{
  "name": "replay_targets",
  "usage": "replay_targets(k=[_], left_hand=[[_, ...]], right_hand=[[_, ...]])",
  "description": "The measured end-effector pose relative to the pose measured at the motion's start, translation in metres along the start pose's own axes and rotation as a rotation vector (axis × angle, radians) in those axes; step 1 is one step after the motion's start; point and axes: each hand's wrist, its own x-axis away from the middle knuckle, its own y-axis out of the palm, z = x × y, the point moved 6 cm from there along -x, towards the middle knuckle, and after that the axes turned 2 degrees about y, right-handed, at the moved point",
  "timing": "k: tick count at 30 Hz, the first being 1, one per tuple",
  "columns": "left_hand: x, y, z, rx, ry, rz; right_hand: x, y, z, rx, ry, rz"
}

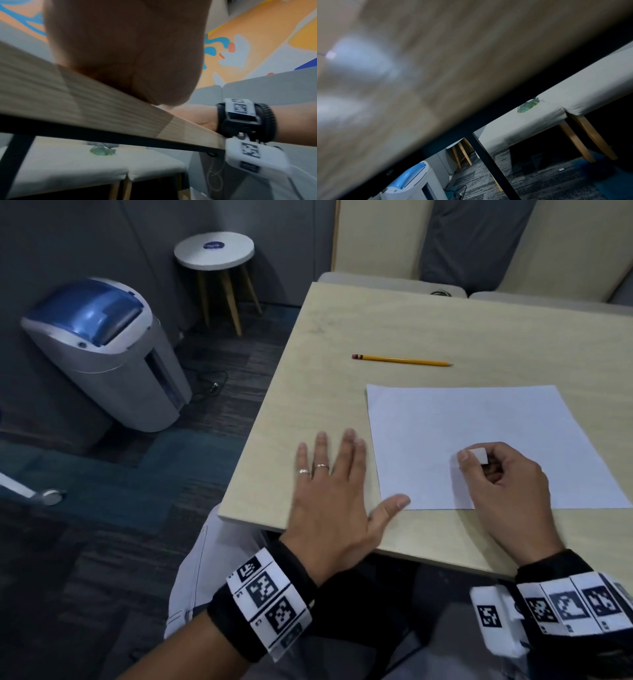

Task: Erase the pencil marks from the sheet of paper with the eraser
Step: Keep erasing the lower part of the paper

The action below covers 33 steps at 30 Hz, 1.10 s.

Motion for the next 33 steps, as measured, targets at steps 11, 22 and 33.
replay_targets(k=[11, 22, 33], left_hand=[[-0.011, 0.003, 0.029, -0.023, 0.133, 0.019], [0.0, -0.002, 0.019, 0.12, 0.146, 0.072], [0.034, 0.001, 0.036, 0.234, 0.492, 0.275]], right_hand=[[0.001, -0.001, -0.004, 0.031, -0.012, 0.018], [0.003, -0.001, -0.008, 0.025, -0.009, 0.003], [0.019, -0.027, -0.01, 0.05, 0.05, 0.035]])
